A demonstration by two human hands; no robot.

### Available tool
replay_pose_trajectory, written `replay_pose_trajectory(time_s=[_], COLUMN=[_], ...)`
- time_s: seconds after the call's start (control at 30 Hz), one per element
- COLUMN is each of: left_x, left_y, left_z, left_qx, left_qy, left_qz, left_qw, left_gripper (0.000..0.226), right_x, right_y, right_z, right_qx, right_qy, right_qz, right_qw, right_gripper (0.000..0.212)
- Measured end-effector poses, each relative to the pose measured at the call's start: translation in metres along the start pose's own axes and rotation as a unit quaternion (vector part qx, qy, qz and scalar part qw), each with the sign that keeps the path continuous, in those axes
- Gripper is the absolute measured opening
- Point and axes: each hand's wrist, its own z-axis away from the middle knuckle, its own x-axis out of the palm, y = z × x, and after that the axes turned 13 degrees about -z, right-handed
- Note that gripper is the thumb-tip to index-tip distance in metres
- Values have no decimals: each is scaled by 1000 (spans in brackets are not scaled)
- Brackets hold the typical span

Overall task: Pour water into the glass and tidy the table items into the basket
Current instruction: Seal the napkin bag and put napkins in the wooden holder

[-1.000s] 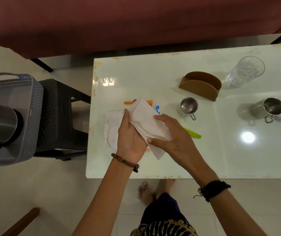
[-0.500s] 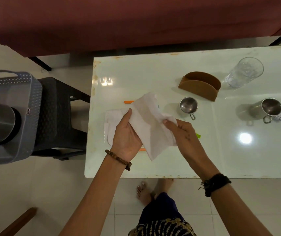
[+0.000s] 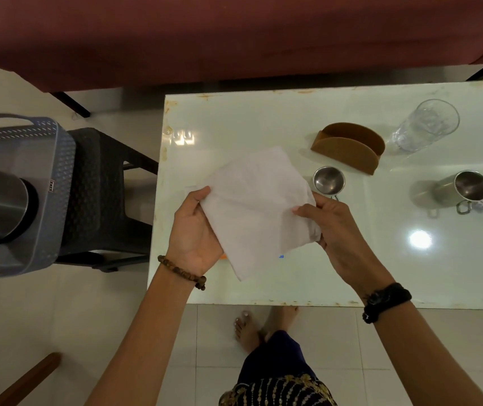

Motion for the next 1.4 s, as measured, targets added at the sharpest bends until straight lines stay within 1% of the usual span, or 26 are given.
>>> replay_pose_trajectory(time_s=[0.03, 0.1, 0.17, 0.2, 0.23, 0.33, 0.4, 0.53, 0.6, 0.63, 0.67, 0.7, 0.77, 0.83, 0.87, 0.9, 0.93, 1.0, 1.07, 1.13, 1.17, 1.2, 1.23, 1.3, 1.33, 1.4], left_x=[1, 4, 10, 13, 16, 24, 27, 31, 33, 34, 34, 34, 34, 29, 24, 19, 13, 6, 6, 15, 23, 32, 42, 59, 64, 73], left_y=[-1, -4, -8, -9, -11, -16, -20, -23, -24, -24, -25, -24, -20, -13, -8, -2, 3, 6, -6, -34, -52, -69, -84, -102, -105, -104], left_z=[0, -1, -2, -3, -5, -8, -10, -11, -10, -10, -10, -10, -9, -6, -4, -2, 0, 3, 3, -3, -7, -13, -18, -27, -33, -43], left_qx=[1, 4, 13, 19, 24, 27, 36, 28, 30, 30, 31, 33, 35, 29, 29, 28, 28, 33, 53, 46, 43, 38, 34, 28, 27, 41], left_qy=[3, 6, 12, 15, 18, 31, 36, 24, 19, 14, 10, 9, 10, 10, 7, -1, -15, -61, -95, -120, -120, -104, -80, -49, -46, -67], left_qz=[0, -4, -8, -6, 0, 4, -1, -8, -11, -7, -7, -12, -25, -45, -58, -70, -77, -66, 10, 130, 174, 188, 174, 151, 146, 145], left_qw=[1000, 1000, 1000, 1000, 1000, 999, 999, 999, 999, 999, 999, 999, 999, 999, 998, 997, 997, 995, 994, 983, 977, 976, 981, 987, 988, 986], left_gripper=[49, 47, 46, 46, 46, 44, 41, 48, 47, 46, 44, 41, 37, 37, 35, 35, 40, 48, 50, 58, 65, 71, 73, 69, 69, 68], right_x=[4, 12, 20, 24, 28, 40, 43, 43, 38, 40, 40, 42, 37, 31, 21, 13, 5, -12, -23, -27, -32, -37, -44, -57, -66, -81], right_y=[-2, -1, 5, 9, 12, 22, 28, 33, 34, 32, 33, 31, 26, 11, 5, -4, -12, -21, -22, -19, -15, -10, -7, -5, -8, -20], right_z=[2, 7, 13, 16, 20, 32, 37, 40, 39, 39, 40, 40, 40, 38, 36, 34, 31, 26, 21, 21, 22, 21, 21, 19, 18, 14], right_qx=[-20, -91, -165, -185, -197, -218, -235, -215, -222, -228, -226, -201, -161, -156, -161, -146, -122, -72, -25, 15, 30, 43, 51, 48, 37, 11], right_qy=[2, 5, 7, 10, 6, -72, -109, -145, -150, -146, -145, -133, -71, -14, 2, 13, 12, -6, -38, -58, -56, -50, -41, -8, 4, 12], right_qz=[17, 103, 219, 269, 307, 368, 411, 485, 498, 490, 472, 414, 268, 173, 132, 72, 5, -83, -148, -213, -233, -239, -232, -182, -146, -81], right_qw=[1000, 990, 962, 945, 931, 901, 874, 835, 825, 828, 840, 878, 947, 973, 978, 987, 992, 994, 988, 975, 971, 969, 971, 982, 989, 997], right_gripper=[40, 38, 36, 38, 42, 52, 59, 69, 71, 70, 66, 58, 45, 46, 49, 53, 56, 55, 49, 44, 45, 46, 45, 43, 43, 38])
